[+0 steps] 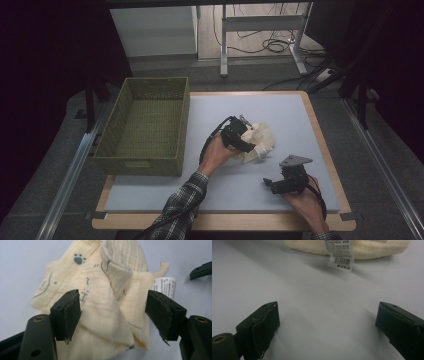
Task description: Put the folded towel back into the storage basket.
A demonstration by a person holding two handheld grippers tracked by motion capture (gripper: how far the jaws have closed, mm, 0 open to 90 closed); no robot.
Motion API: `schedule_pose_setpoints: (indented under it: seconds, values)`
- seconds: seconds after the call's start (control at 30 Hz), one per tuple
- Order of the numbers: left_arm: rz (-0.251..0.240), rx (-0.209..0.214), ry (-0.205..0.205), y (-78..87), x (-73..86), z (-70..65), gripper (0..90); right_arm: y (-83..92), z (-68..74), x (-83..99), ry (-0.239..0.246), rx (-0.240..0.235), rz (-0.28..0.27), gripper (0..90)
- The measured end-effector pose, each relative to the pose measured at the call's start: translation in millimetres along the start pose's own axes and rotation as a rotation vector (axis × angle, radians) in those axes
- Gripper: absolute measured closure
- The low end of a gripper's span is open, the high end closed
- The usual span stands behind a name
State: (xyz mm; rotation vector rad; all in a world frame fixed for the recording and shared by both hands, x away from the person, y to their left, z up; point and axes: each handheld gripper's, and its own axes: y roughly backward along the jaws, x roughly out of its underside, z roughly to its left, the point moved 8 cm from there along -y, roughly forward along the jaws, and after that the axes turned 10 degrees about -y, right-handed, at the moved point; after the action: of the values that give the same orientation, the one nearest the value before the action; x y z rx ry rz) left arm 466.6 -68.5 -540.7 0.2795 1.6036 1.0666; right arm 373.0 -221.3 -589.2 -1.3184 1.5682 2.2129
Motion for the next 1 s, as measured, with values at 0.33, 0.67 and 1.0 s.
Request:
schedule_pose_setpoints:
  seconds: [0.33, 0.67, 1.0]
  values:
    - [-0.041, -0.058, 0.014, 31.3, 17.7, 4.7, 32.8, 11.6, 16.4, -6.1, -0.006, -0.118, -0.014, 51.6]
    - [-0.032, -0.079, 0.032, 33.1, 53.0, 0.8, 47.4, -13.5, 43.3, -41.0, 0.004, -0.212, -0.044, 64.8]
    - [-0.062, -0.095, 0.037, 33.6, 56.9, 3.7, 37.3, -60.9, 41.6, -65.2, 0.013, -0.091, -0.019, 62.6]
